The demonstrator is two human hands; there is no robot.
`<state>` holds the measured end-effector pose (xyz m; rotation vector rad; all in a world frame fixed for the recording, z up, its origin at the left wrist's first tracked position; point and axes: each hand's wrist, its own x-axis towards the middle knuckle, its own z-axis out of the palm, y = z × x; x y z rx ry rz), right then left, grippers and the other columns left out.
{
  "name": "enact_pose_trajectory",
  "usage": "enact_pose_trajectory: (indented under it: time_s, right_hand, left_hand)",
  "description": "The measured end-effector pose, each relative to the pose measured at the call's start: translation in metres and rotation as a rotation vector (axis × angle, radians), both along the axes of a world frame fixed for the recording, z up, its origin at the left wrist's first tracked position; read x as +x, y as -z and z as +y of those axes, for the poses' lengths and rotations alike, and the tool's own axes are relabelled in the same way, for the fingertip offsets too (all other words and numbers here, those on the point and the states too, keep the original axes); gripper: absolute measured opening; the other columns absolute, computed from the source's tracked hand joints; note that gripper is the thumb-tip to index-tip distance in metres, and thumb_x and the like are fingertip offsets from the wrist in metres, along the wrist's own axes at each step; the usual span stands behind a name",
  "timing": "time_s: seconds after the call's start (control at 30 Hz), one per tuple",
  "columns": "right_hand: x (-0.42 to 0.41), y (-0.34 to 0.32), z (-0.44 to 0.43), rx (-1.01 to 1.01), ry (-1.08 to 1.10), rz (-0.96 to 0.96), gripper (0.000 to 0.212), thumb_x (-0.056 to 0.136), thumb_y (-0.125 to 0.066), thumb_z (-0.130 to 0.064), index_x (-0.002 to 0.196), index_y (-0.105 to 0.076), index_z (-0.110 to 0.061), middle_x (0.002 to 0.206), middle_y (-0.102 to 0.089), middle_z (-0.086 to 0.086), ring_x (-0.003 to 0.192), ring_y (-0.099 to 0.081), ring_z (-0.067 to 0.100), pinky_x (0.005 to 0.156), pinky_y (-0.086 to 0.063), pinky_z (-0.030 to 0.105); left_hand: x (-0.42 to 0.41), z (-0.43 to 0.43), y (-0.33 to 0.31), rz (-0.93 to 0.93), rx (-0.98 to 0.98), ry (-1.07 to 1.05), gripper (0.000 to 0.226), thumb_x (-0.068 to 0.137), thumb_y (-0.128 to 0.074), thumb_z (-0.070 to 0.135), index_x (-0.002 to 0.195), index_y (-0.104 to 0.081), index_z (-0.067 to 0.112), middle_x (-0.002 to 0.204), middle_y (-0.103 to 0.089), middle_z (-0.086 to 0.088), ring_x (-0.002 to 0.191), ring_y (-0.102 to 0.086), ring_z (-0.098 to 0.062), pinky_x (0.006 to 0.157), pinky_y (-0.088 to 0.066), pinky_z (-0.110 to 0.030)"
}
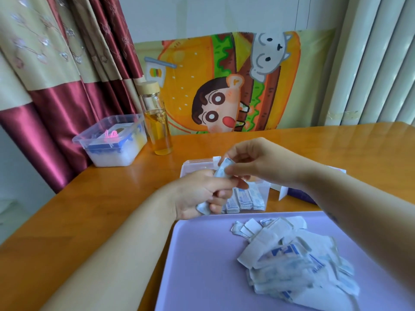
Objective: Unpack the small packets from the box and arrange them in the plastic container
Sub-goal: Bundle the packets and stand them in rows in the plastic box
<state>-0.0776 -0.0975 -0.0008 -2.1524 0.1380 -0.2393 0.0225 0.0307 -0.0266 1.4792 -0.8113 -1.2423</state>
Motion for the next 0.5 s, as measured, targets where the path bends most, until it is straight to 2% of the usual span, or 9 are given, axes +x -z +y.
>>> enact_pose_trajectory:
  time_s: [0.03,0.07,0.17,0.23,0.3,0.4,0.5]
  right_hand:
    - [-0.007,-0.002,0.006,-0.011,-0.003,-0.006,0.007,0.088,-0.062,-0.007,0.09,-0.067,-0.002,0.075,-0.069,0.018,0.057,-0.056,0.013,0.055,-0.044,0.016]
    - [-0.012,-0.003,0.009,-0.024,0.013,-0.013,0.006,0.088,-0.063,-0.007,0.089,-0.066,-0.002,0.077,-0.069,0.019,0.058,-0.057,0.015,0.055,-0.046,0.016]
    - [-0.022,-0.004,0.012,-0.084,0.108,-0.049,0.004,0.087,-0.064,-0.008,0.089,-0.067,-0.007,0.073,-0.07,0.008,0.057,-0.059,0.008,0.056,-0.049,0.016]
    - [-0.03,-0.006,0.013,-0.111,0.159,-0.075,0.004,0.086,-0.065,-0.008,0.089,-0.066,-0.009,0.078,-0.071,0.008,0.058,-0.06,0.007,0.059,-0.051,0.019]
    - [-0.037,-0.007,0.016,-0.065,0.171,-0.102,0.006,0.084,-0.066,-0.005,0.087,-0.063,-0.01,0.081,-0.072,0.01,0.059,-0.061,0.009,0.057,-0.053,0.018]
    - [-0.044,-0.006,0.025,0.055,0.187,-0.137,0.008,0.084,-0.066,-0.002,0.084,-0.061,-0.009,0.08,-0.071,0.012,0.06,-0.063,0.007,0.057,-0.052,0.015]
    - [-0.048,-0.001,0.035,0.289,0.188,-0.145,0.008,0.083,-0.065,0.001,0.086,-0.062,-0.006,0.077,-0.069,0.01,0.062,-0.064,0.01,0.06,-0.054,0.016]
  left_hand:
    - [-0.008,0.007,-0.001,-0.001,-0.001,0.012,0.016,0.097,-0.049,0.018,0.092,-0.063,0.01,0.055,-0.036,0.006,0.041,-0.024,-0.002,0.041,-0.026,-0.013]
    - [-0.013,0.01,-0.002,-0.011,-0.007,-0.003,0.016,0.096,-0.049,0.019,0.094,-0.063,0.011,0.058,-0.041,0.004,0.043,-0.028,-0.002,0.043,-0.03,-0.013]
    - [-0.026,0.024,-0.001,-0.154,-0.044,-0.099,0.015,0.096,-0.05,0.024,0.102,-0.062,0.019,0.078,-0.059,0.0,0.057,-0.051,-0.006,0.058,-0.048,-0.02]
    - [-0.035,0.035,0.0,-0.291,-0.059,-0.13,0.016,0.098,-0.044,0.027,0.102,-0.06,0.029,0.091,-0.063,-0.001,0.071,-0.06,-0.008,0.066,-0.054,-0.024]
    - [-0.045,0.044,0.001,-0.409,-0.082,-0.144,0.02,0.101,-0.038,0.026,0.104,-0.056,0.033,0.092,-0.062,0.0,0.07,-0.058,-0.007,0.064,-0.052,-0.023]
    - [-0.055,0.047,0.007,-0.55,-0.128,-0.205,0.022,0.103,-0.032,0.024,0.112,-0.051,0.032,0.083,-0.056,0.003,0.063,-0.051,-0.009,0.063,-0.047,-0.026]
    - [-0.059,0.046,0.014,-0.598,-0.183,-0.268,0.022,0.103,-0.031,0.026,0.111,-0.051,0.032,0.079,-0.053,0.003,0.062,-0.044,-0.011,0.062,-0.041,-0.03]
